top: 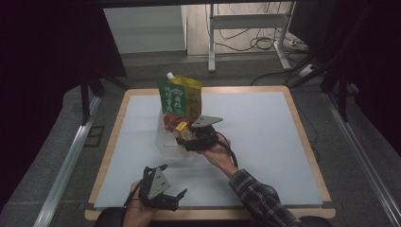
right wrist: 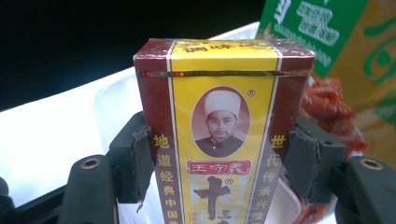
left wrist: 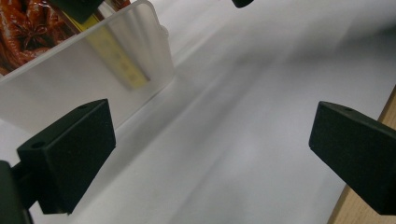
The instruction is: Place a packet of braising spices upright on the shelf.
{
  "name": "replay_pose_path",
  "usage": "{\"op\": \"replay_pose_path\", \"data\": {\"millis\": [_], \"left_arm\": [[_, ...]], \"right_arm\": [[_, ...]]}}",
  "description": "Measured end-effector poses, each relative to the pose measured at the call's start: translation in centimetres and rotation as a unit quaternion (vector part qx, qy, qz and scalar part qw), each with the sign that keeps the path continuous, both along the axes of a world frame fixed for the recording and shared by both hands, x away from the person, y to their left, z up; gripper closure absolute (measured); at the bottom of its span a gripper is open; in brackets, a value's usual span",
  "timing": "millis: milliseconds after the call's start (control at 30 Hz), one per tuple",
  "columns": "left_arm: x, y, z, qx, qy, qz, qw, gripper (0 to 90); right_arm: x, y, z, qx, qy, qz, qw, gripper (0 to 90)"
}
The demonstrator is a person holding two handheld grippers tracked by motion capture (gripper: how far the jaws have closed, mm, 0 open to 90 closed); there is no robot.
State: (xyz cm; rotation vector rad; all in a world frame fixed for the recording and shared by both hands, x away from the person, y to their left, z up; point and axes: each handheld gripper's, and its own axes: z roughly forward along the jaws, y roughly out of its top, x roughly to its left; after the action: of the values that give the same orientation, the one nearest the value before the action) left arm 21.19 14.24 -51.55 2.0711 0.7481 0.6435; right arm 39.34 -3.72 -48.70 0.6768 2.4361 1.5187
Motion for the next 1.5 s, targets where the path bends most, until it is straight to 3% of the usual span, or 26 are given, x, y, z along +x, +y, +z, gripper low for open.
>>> {"op": "replay_pose_path", "data": {"millis": [200,367,467,600,900,1267,1500], "left_arm": [[0.0,-0.1,0.0,0.001,-0.001,-0.001,1.0,0.1],[0.0,0.0,0.1,-0.001,-0.003,0.001,1.0,0.1],[0.0,0.1,0.1,-0.003,-0.004,0.003,1.0,0.1],[0.0,0.1,0.1,-0.002,-0.003,0.002,1.0,0.1],[0.0,0.0,0.0,-0.001,-0.003,0.002,1.0,0.1],[0.0,0.0,0.0,0.002,-0.001,0.002,1.0,0.1],[0.0,0.0,-0.1,0.003,0.0,0.002,1.0,0.2]], "right_arm": [[-0.1,-0.3,-0.1,-0.01,0.01,-0.004,0.9999,32.7],[-0.2,0.0,0.0,-0.021,0.005,-0.008,0.9997,31.0],[-0.1,0.1,-0.1,-0.037,0.007,0.001,0.9993,27.7],[0.0,0.0,0.1,-0.03,0.013,0.0,0.9995,22.2],[-0.4,-0.3,1.4,-0.03,0.003,0.008,0.9995,14.9],[-0.5,-2.0,2.5,-0.03,0.028,0.019,0.999,7.3],[-0.9,-3.4,3.0,-0.056,0.025,0.018,0.9979,4.1]]}}
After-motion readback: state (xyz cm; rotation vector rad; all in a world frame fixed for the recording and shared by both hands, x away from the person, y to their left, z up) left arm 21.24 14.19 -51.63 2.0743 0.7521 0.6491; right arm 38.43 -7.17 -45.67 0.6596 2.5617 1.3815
